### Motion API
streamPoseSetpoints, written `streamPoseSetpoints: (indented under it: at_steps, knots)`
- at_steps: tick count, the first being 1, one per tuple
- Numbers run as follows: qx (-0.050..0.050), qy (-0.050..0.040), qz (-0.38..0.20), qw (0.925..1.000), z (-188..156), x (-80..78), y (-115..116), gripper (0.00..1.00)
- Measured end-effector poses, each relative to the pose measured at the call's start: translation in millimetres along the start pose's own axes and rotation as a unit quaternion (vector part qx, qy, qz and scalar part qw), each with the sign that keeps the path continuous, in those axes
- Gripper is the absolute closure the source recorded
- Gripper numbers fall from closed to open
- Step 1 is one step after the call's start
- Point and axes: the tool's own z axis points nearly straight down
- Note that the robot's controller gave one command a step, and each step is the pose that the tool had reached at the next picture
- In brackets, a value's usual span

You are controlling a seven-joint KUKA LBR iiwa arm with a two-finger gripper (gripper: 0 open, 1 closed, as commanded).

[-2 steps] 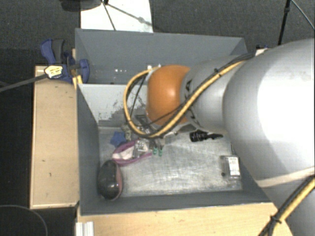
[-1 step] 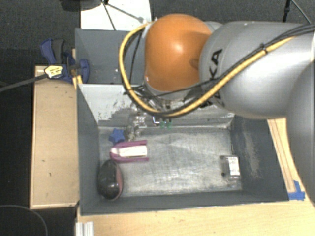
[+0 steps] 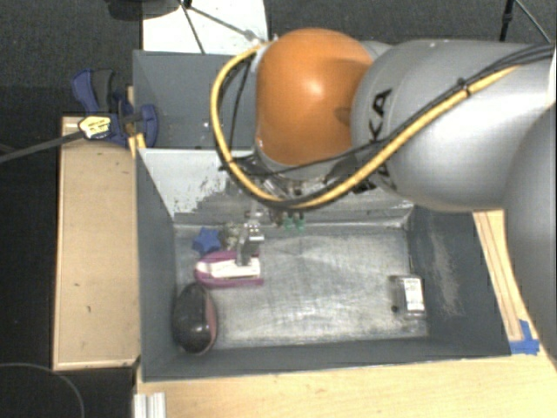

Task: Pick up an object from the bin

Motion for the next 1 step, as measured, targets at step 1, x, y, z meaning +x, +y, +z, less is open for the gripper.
streamPoseSetpoints:
  at_steps: [1]
  knots:
    - [0.002, 0.0044, 0.005, 1.0000, 163.6, 14.4, -18.9, 0.00]
